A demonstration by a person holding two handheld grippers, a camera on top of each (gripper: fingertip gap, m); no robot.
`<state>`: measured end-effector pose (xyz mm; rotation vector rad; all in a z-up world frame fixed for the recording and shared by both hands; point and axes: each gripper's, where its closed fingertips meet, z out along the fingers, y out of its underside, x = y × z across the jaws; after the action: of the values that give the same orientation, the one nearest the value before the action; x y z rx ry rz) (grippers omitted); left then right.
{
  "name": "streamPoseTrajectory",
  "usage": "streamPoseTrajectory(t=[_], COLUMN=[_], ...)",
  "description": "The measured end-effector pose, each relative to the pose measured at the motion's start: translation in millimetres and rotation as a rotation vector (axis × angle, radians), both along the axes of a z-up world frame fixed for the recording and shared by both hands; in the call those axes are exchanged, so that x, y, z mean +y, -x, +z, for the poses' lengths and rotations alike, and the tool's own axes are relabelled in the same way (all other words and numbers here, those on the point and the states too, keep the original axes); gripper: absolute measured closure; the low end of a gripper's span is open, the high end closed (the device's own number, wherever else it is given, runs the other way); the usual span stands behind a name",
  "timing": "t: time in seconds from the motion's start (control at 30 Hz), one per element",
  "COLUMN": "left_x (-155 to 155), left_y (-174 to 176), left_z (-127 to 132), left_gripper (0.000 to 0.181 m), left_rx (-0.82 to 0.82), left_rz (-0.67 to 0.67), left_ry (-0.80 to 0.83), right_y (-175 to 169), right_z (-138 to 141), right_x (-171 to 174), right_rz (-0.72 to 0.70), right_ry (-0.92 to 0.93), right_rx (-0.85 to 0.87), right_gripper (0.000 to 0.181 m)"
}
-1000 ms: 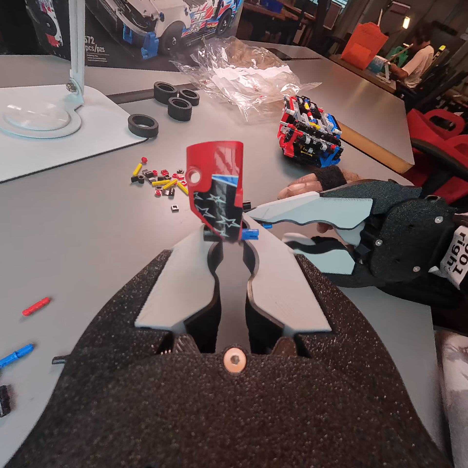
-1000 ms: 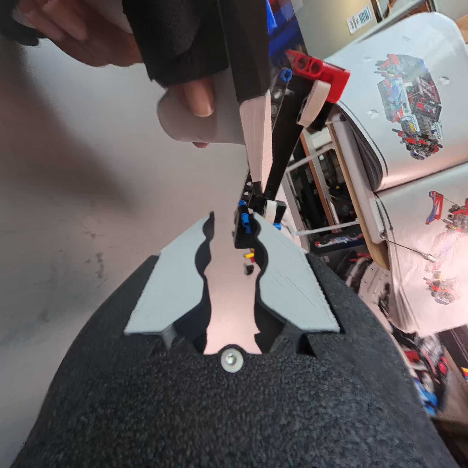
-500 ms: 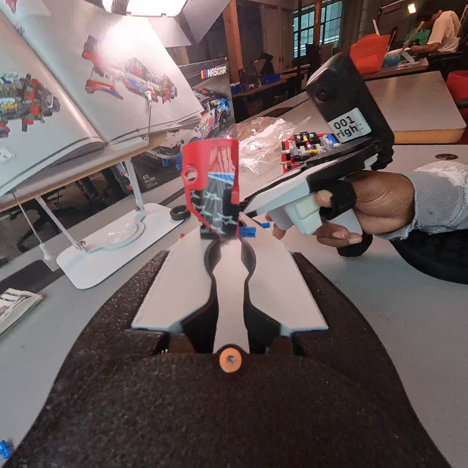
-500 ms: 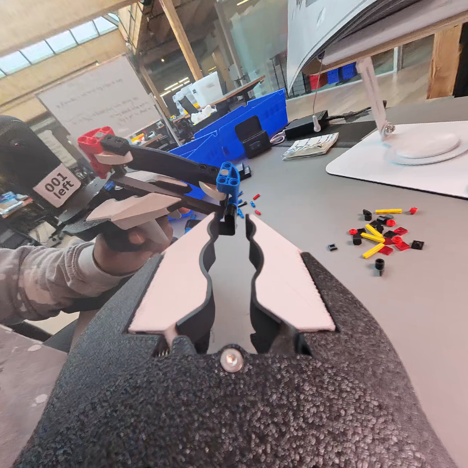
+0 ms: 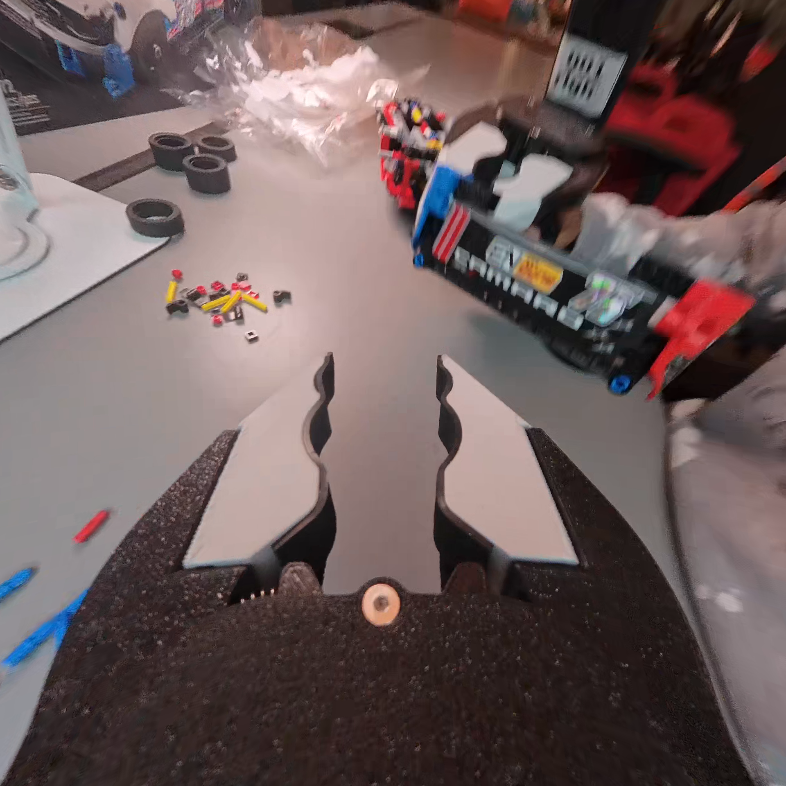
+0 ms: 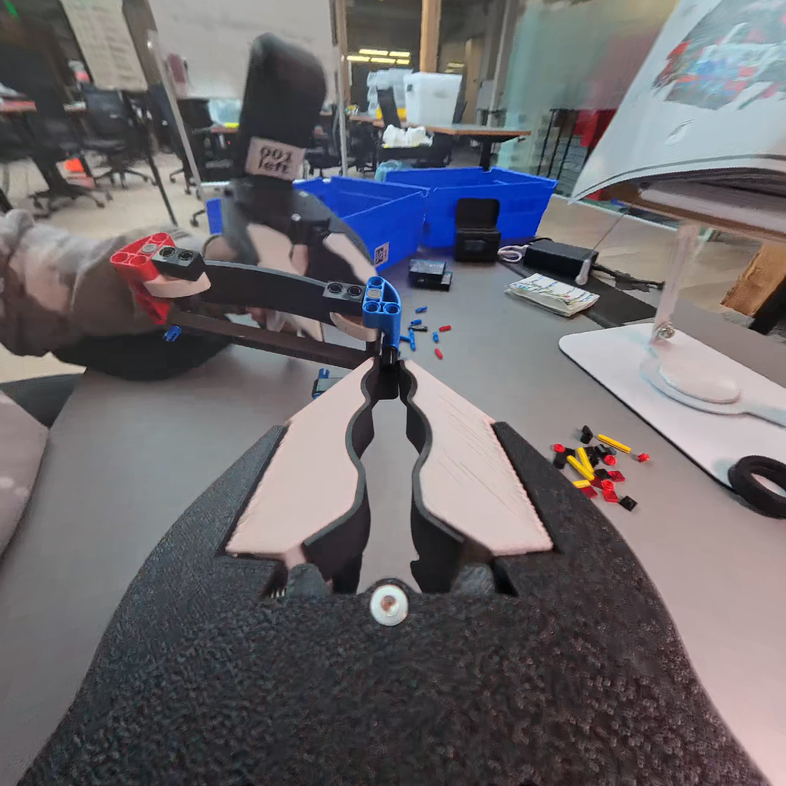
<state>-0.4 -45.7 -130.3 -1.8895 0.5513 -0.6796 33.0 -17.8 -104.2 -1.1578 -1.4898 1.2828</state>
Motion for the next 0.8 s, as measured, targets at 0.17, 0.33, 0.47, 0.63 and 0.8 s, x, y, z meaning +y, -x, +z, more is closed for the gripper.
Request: streamPoseTrajectory(t=[0.17, 0.33, 0.47, 0.63, 0.8], left_x=[-11, -26, -23, -4, 6], left_y=[3, -33, -38, -25, -18], left_z=[41, 15, 1, 0, -4], left_gripper=[0.132, 0.137, 0.147, 0.152, 0.153], left_rx=[-0.363, -0.154, -0.043, -0.027, -0.030], left_rz=[-0.106, -0.232, -0.216, -0.043, 0.062], left_ry=[0.029, 0.057, 0.044, 0.022, 0.026], right_y=[7, 13, 14, 18, 17], right_z=[-24, -36, -40, -41, -39], right_x=[-28, -45, -44, -23, -11], right_rz=[0.104, 0.150, 0.130, -0.015, -0.073], right_ry=[-0.078, -0.109, -0.134, -0.103, -0.044], right_rx=[-0.108, -0.163, -0.183, -0.198, -0.185], right_gripper=[0.174, 0.174, 0.174, 0.173, 0.174])
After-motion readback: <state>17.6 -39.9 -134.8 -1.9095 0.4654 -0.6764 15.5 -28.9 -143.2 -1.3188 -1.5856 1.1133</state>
